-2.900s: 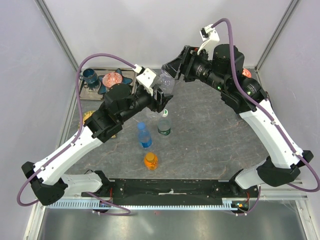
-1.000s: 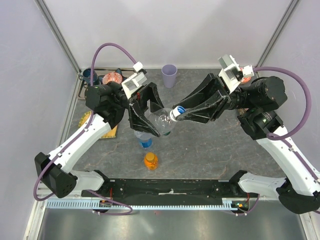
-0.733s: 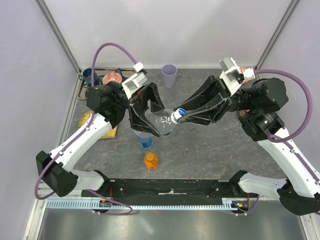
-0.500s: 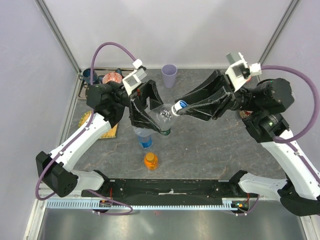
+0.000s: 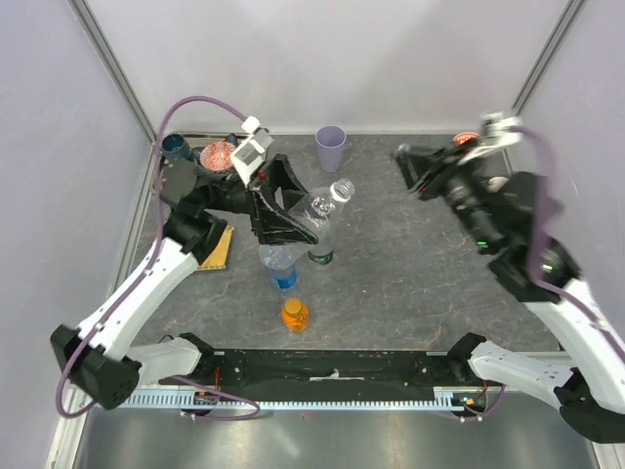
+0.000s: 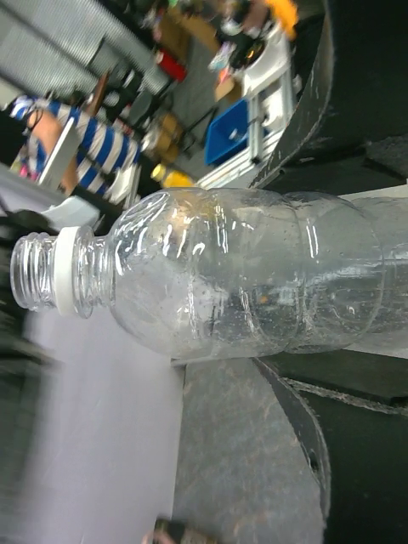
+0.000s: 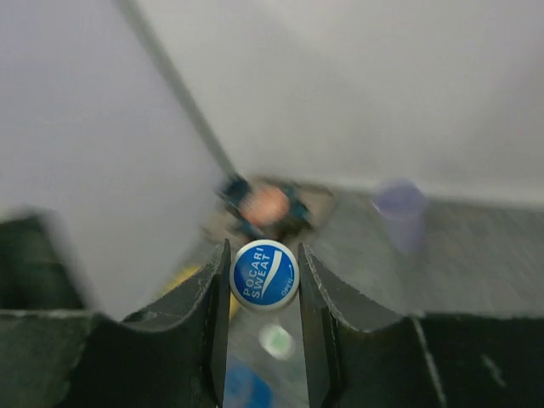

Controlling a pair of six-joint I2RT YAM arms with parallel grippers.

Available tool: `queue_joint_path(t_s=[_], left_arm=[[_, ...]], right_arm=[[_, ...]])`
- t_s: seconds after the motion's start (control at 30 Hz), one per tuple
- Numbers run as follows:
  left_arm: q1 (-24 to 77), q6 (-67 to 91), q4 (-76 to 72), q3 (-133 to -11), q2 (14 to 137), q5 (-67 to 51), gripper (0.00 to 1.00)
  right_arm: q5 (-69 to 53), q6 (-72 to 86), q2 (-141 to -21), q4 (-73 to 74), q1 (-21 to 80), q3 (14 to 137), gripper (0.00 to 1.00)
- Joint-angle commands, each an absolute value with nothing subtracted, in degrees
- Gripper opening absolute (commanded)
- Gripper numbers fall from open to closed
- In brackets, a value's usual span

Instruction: Unscrew the bottle caps

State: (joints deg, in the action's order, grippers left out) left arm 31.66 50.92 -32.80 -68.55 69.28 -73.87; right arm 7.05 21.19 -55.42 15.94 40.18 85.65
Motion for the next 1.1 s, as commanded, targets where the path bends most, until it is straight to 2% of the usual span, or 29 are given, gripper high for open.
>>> queue_joint_path(t_s=[0.0,0.13,0.23,0.63,1.07], left_arm=[[30.9,30.4,-14.8,-67.1,58.8,-58.0,0.32],[31.0,23.7,-7.5,-65.5,54.0,-48.8,0.32],[31.0,21.7,-5.7,-64.2,51.6,-45.6,0.32],[31.0,19.3,-4.2,-59.4,46.3,-41.4,0.33],[31.0,19.2,-4.4,-57.8,46.1,-41.3,0.33]], right_arm=[[26.1,24.2,-57.9,29.8,39.3,68.1,0.00],[23.5,27.6,-62.6,26.5,39.2,55.4,0.00],[23.9,28.3,-67.0,24.1,39.1,52.6,0.00],[24.2,31.0,-84.4,13.5,31.0,48.3,0.00],[24.4,33.0,-95.9,12.7,29.4,51.9,0.00]])
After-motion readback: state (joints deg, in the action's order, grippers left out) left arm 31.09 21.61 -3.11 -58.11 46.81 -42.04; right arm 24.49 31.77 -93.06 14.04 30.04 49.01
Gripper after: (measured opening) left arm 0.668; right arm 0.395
